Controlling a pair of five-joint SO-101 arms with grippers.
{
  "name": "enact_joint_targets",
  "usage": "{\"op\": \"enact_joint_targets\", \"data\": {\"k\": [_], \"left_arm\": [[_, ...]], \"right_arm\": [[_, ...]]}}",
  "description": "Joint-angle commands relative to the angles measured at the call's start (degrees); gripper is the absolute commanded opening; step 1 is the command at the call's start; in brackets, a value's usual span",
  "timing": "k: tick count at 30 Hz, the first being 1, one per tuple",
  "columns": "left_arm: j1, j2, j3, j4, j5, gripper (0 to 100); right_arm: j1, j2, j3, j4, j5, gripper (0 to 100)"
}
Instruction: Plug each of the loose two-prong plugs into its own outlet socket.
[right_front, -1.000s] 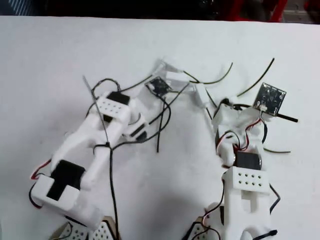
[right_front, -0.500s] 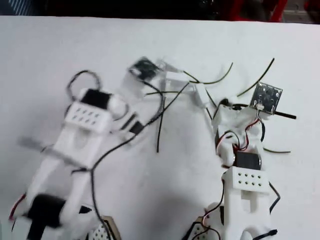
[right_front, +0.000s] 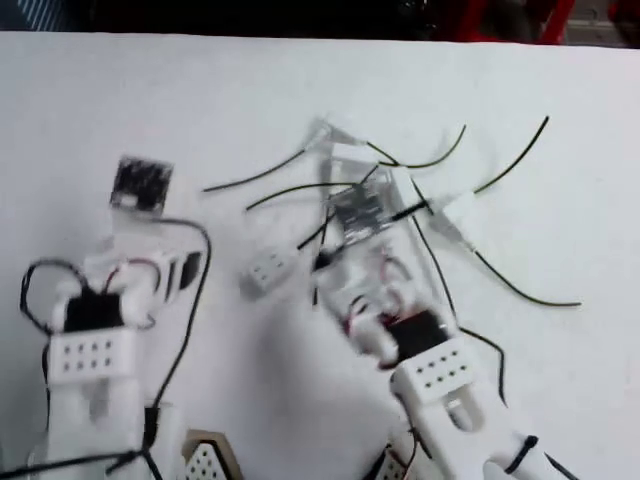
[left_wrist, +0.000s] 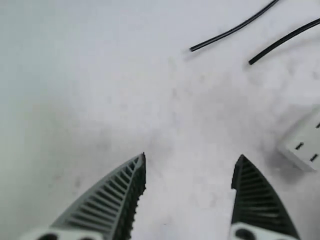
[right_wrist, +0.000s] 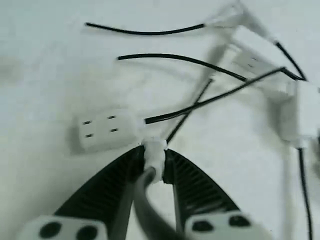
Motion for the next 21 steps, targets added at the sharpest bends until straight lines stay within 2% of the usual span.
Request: {"op": "enact_joint_targets", "data": {"k": [1, 4, 7, 15, 21], "left_arm": [[-4.62, -8.31, 8.35, -6.86, 0.7, 28], [-5.76, -13.41, 14.07, -9.23, 0.7, 28], [-5.76, -17.71, 16.7, -8.97, 0.7, 28], [-5.85, -23.96, 20.66, -8.0, 0.35, 28], [-5.85, -24.48, 20.92, -7.82, 0.35, 28]], "right_arm": [[-8.84, -0.04, -3.25, -0.04, 1.05, 1.7], [-14.37, 1.1, -4.4, -0.04, 4.04, 1.7], [-16.92, 6.55, -8.35, -0.13, 5.19, 1.7], [-16.66, 29.41, -22.51, -0.22, 5.19, 1.7], [-12.35, 36.7, -26.2, -2.24, 5.1, 1.7]]}}
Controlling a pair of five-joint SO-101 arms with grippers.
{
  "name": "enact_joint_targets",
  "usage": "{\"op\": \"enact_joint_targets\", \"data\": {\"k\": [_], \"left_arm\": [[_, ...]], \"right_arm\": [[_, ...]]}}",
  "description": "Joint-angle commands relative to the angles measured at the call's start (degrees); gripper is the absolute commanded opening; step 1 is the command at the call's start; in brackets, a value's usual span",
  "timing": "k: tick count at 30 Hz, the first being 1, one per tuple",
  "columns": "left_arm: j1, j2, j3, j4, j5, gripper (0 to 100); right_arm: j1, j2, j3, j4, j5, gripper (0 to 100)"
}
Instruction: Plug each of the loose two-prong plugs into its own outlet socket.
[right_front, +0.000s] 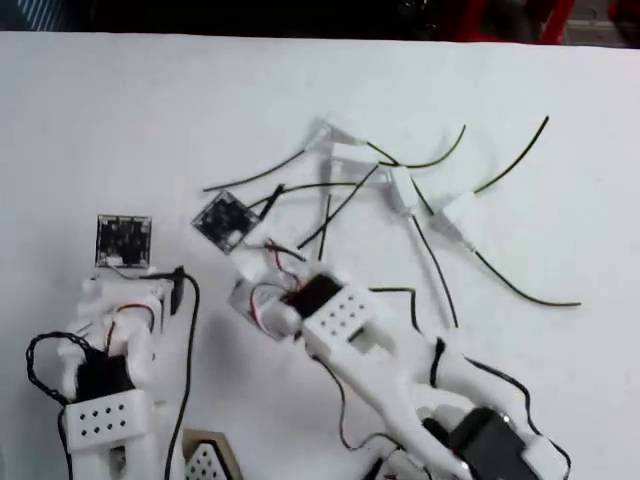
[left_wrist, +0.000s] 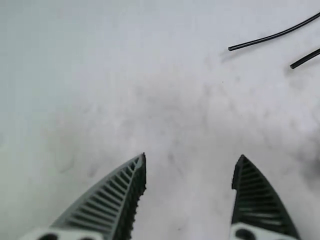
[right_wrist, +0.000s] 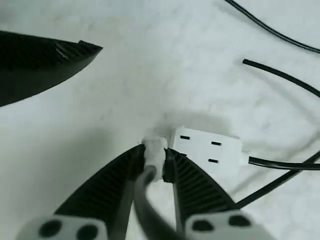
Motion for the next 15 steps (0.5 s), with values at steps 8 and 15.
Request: {"op": "enact_joint_targets", "data": {"k": [8, 15], "left_arm": [[-0.57, -1.1, 0.18, -0.53, 0.18, 28], [-0.57, -1.1, 0.18, -0.53, 0.18, 28]], "right_arm": [[3.74, 6.55, -3.34, -6.55, 0.35, 1.7], [5.41, 6.99, -3.43, -4.26, 0.35, 1.7]]}}
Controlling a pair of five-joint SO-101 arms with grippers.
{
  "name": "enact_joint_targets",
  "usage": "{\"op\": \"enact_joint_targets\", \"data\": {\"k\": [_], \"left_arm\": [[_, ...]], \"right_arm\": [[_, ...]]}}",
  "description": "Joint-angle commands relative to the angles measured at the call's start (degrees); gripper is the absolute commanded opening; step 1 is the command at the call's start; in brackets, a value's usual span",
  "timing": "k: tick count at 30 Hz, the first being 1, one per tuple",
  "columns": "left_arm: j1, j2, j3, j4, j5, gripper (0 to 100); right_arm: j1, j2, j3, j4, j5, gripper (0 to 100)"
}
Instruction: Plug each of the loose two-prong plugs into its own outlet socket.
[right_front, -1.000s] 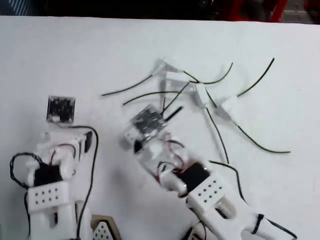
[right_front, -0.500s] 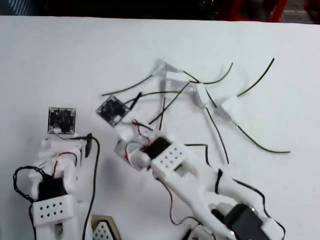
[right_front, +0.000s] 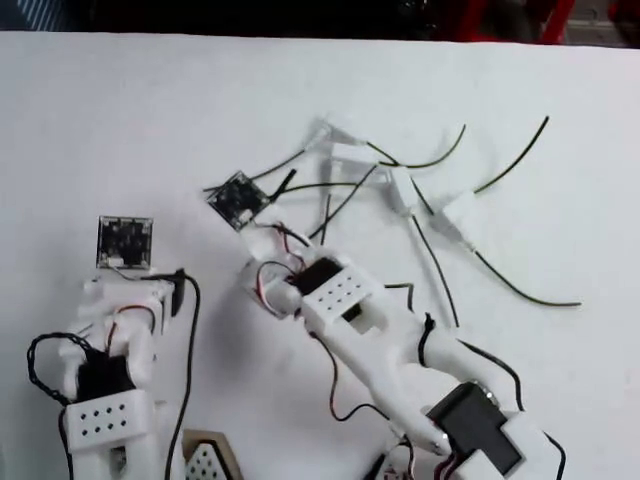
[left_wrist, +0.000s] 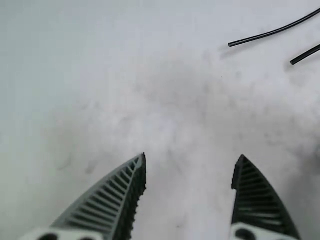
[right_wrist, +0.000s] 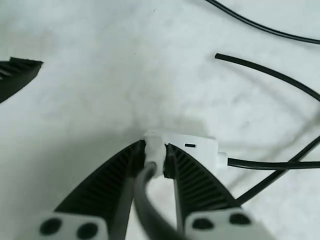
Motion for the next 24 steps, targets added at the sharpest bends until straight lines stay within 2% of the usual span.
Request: {"op": "enact_joint_targets", "data": {"k": [1, 8, 14, 24], "left_arm": [[-0.57, -1.1, -0.53, -0.53, 0.18, 28], [-0.57, -1.1, -0.53, -0.44, 0.18, 28], [-0.57, -1.1, -0.53, -0.44, 0.18, 28], [-0.57, -1.1, -0.53, -0.35, 0.18, 28]], "right_arm": [[1.45, -0.48, -2.02, 2.33, 0.44, 1.7], [1.54, -0.84, -3.08, 3.47, 0.53, 1.7], [1.27, 0.48, -9.14, 11.74, 0.44, 1.7], [1.27, 5.49, -10.46, 12.35, 0.44, 1.7]]}}
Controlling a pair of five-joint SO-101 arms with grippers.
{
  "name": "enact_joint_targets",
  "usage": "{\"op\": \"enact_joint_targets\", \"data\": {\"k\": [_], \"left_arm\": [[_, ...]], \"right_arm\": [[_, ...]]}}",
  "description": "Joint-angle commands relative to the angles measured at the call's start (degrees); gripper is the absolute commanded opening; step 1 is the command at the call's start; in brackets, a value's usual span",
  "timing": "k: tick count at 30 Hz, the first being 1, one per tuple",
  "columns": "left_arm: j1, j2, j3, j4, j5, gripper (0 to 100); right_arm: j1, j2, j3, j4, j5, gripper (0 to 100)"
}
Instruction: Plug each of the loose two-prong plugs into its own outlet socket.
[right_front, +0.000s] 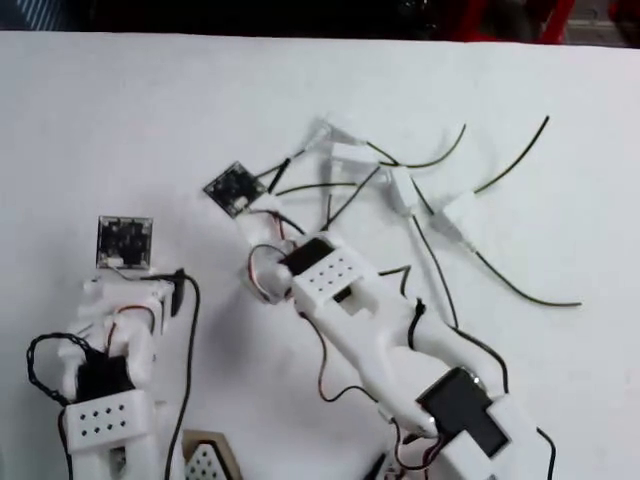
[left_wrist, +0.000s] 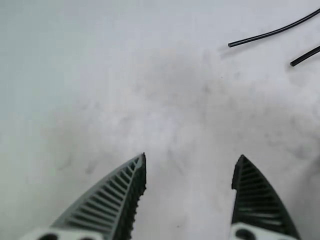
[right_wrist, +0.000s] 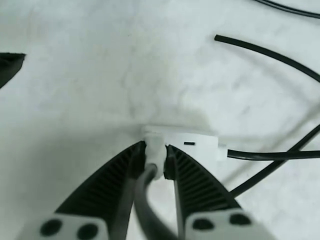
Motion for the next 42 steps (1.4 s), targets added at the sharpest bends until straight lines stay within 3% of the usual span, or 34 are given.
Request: {"op": "enact_joint_targets", "data": {"k": [1, 17, 21, 30, 36, 42], "left_arm": [[-0.57, -1.1, -0.53, -0.35, 0.18, 28], [-0.57, -1.1, -0.44, -0.26, 0.18, 28], [-0.57, -1.1, -0.44, -0.26, 0.18, 28], [-0.57, -1.1, -0.44, -0.35, 0.18, 28], [-0.57, -1.1, -0.44, -0.35, 0.18, 28], [-0.48, -1.1, 0.0, -0.53, 0.18, 28]], "right_arm": [[0.75, 0.57, -1.23, 0.75, 0.44, 1.7], [-0.48, 7.08, -0.35, 0.31, 0.97, 1.7], [3.91, 6.99, -3.78, -0.84, 5.98, 1.7], [18.95, 7.6, -16.35, -10.86, 6.51, 2.9], [21.93, 6.02, -22.68, -1.1, 6.51, 23.1], [22.73, -3.74, -23.38, 14.2, 6.51, 18.0]]}}
